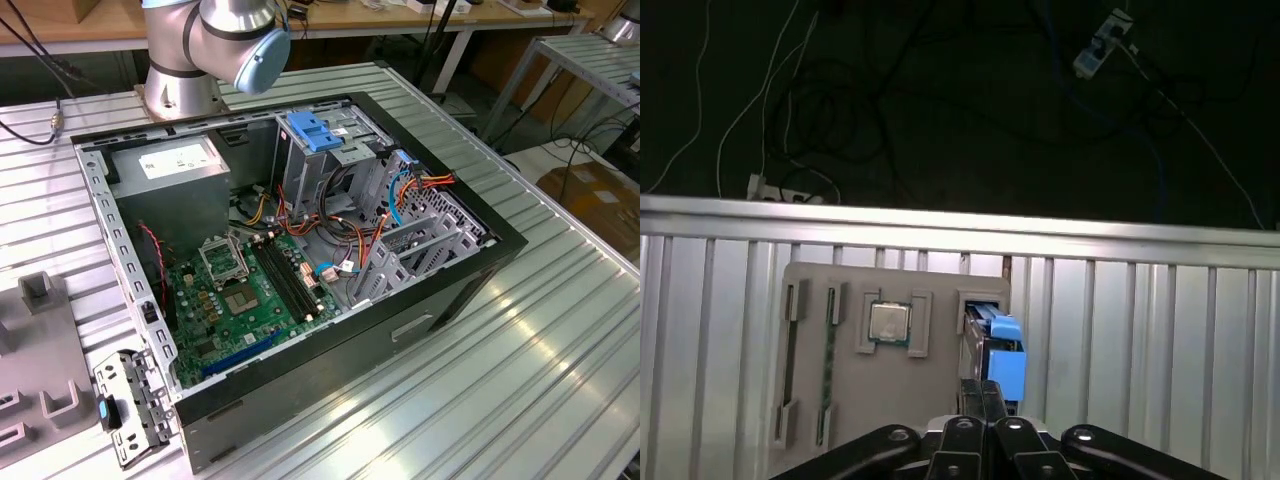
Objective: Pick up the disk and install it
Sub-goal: 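Pick up the disk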
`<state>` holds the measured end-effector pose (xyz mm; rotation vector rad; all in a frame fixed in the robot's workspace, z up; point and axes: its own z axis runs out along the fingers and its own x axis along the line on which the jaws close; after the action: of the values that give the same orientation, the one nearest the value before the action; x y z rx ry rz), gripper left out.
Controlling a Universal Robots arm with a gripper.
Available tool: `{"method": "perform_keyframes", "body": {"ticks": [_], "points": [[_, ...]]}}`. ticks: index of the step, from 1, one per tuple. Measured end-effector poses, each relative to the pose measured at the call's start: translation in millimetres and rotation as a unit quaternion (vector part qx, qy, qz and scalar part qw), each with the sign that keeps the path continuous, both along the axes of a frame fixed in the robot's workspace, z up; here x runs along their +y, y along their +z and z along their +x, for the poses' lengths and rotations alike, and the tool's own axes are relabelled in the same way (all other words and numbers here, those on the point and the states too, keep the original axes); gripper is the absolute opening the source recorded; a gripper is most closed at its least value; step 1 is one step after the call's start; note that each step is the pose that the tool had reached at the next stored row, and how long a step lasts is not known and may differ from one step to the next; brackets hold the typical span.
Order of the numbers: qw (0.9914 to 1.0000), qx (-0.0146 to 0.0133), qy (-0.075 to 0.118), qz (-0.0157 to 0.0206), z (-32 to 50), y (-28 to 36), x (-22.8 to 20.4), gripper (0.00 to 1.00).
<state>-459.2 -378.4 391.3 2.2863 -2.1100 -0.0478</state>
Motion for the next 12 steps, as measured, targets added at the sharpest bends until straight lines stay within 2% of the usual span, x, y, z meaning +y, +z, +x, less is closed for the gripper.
{"method": "perform_keyframes", "body": {"ticks": [4,6,8,12], "points": [[0.99941,-0.0004,0.034,-0.0005,0.2,-0.6,0.6,0.11],[0.99932,-0.0036,0.037,-0.0016,0.4,-2.7,3.8,0.11],[0.99949,-0.0046,0.031,-0.0016,0.6,-3.5,4.4,0.11],[0.99999,-0.0045,0.000,-0.0018,0.6,-6.2,4.5,0.11]]}}
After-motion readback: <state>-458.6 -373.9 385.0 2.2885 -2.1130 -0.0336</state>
